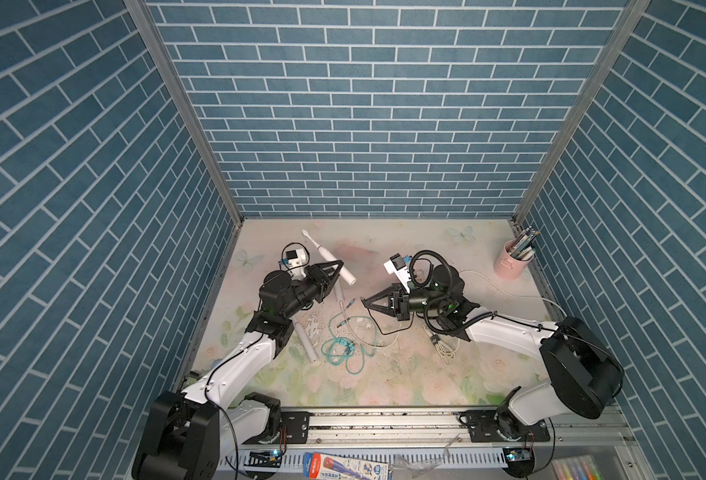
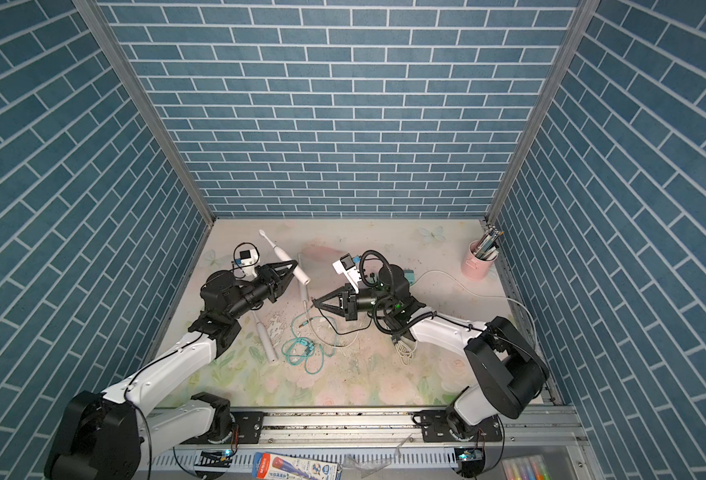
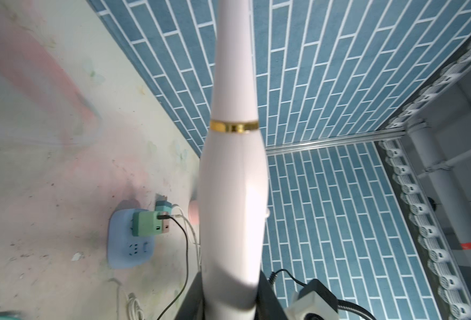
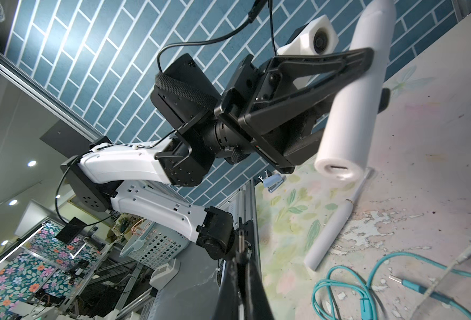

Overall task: Charge the electric toothbrush
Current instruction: Insert the charging cable into the electric toothbrush.

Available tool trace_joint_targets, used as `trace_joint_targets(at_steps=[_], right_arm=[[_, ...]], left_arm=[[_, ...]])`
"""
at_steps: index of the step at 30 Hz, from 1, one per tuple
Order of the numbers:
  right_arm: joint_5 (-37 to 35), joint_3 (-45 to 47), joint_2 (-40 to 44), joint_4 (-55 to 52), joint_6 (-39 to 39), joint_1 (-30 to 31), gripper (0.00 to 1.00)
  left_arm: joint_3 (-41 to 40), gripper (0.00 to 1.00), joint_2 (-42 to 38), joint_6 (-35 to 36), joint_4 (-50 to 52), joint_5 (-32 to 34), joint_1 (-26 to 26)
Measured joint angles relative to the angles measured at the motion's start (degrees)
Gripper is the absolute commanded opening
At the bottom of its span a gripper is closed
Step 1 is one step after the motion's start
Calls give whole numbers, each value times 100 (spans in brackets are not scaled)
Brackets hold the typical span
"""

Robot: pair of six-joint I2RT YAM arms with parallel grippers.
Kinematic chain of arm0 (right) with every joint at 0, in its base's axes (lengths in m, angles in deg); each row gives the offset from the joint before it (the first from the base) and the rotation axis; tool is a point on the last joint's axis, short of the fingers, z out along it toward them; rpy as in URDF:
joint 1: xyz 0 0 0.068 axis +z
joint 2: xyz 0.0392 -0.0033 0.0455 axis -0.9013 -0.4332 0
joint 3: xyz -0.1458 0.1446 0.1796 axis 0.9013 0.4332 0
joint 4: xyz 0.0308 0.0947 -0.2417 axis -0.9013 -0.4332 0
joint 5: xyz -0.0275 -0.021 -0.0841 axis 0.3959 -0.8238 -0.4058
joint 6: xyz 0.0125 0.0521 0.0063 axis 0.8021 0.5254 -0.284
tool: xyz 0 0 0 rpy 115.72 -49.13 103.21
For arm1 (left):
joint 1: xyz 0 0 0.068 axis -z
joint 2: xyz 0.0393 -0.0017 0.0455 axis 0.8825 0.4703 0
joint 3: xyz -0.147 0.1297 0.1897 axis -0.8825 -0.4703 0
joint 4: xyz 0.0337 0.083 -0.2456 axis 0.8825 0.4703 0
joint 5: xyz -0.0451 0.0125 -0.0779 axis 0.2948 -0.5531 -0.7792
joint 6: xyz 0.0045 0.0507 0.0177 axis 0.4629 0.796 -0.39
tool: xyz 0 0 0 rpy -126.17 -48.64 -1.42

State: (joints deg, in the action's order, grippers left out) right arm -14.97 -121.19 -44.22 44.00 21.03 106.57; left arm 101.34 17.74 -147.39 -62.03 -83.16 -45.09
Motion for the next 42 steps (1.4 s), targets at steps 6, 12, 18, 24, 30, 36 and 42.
trace_joint_targets(at_steps=[6, 12, 18, 24, 30, 36, 42], right_arm=[[146, 0, -243, 634, 686, -129, 0], [203, 0, -273, 1025, 1108, -221, 0], [240, 0, -275, 1377, 1375, -245, 0], [278, 0, -295, 1617, 1519, -245, 0], [332, 15, -297, 1788, 1547, -254, 0], [354, 111, -297, 1993, 1652, -289, 0], [422, 170, -297, 2269, 1823, -348, 0]], left_arm=[[-11, 0, 42, -52, -817, -227, 122], [-24, 0, 68, 94, -1189, -529, 321], [-122, 0, 2, 219, -1438, -588, 415], [-127, 0, 11, 243, -1733, -586, 553], [-127, 0, 170, 227, -2079, -592, 629], [-203, 0, 354, 101, -2520, -688, 649], [-225, 0, 498, -42, -2903, -778, 669]])
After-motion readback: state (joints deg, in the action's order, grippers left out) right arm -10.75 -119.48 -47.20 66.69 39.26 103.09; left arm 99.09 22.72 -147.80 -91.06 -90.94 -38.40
